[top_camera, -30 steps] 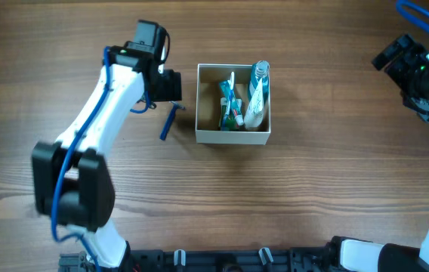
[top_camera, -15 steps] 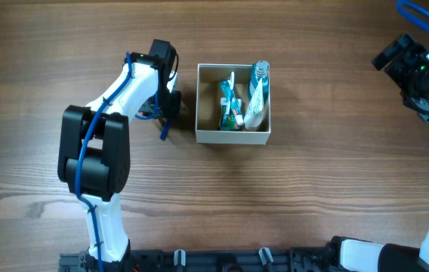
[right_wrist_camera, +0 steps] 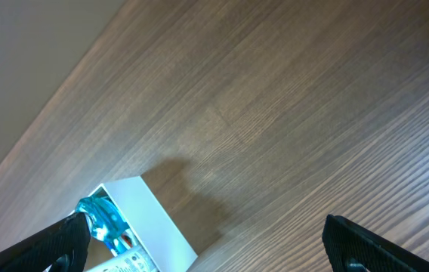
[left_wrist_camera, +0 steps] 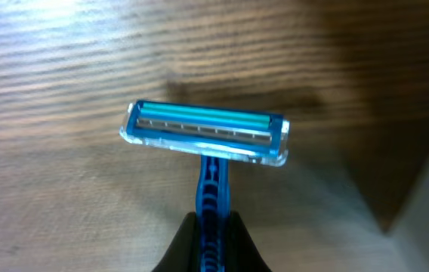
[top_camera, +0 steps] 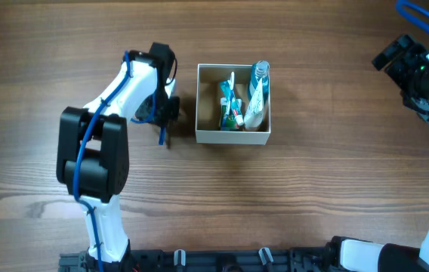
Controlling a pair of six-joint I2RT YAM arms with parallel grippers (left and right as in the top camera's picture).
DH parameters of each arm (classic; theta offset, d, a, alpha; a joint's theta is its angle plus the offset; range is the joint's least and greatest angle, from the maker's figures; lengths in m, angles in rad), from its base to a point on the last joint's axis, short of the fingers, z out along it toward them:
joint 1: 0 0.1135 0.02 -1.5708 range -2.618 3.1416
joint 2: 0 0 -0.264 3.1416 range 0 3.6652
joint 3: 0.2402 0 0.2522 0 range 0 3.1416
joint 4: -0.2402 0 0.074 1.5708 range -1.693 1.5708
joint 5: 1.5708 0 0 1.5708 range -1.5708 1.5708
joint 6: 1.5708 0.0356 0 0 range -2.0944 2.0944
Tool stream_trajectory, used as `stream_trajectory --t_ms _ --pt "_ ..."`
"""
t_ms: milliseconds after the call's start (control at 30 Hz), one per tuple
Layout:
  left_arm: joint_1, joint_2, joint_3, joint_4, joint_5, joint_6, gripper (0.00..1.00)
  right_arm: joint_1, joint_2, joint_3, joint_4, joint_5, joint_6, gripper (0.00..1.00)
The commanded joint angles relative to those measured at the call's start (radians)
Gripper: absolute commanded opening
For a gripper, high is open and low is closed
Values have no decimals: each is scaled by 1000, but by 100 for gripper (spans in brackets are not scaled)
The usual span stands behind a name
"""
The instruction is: Pack container
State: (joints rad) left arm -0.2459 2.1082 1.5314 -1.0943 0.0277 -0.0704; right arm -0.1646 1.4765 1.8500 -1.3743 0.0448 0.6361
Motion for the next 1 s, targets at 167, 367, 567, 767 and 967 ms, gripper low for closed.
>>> stream_trajectory --t_ms 167,367,567,767,967 --pt "-187 -316 195 95 94 -107 4 -3 8 1 2 -1 19 100" --pt "-261 -116 195 206 72 -234 4 -3 8 1 2 -1 19 100" --pt "-260 -300 197 106 -35 -225 100 -3 8 1 2 -1 19 100" --pt "-263 -728 197 -69 -71 -226 100 -3 8 1 2 -1 19 100" --pt "-212 -1034 197 -205 -236 -216 100 -3 8 1 2 -1 19 100"
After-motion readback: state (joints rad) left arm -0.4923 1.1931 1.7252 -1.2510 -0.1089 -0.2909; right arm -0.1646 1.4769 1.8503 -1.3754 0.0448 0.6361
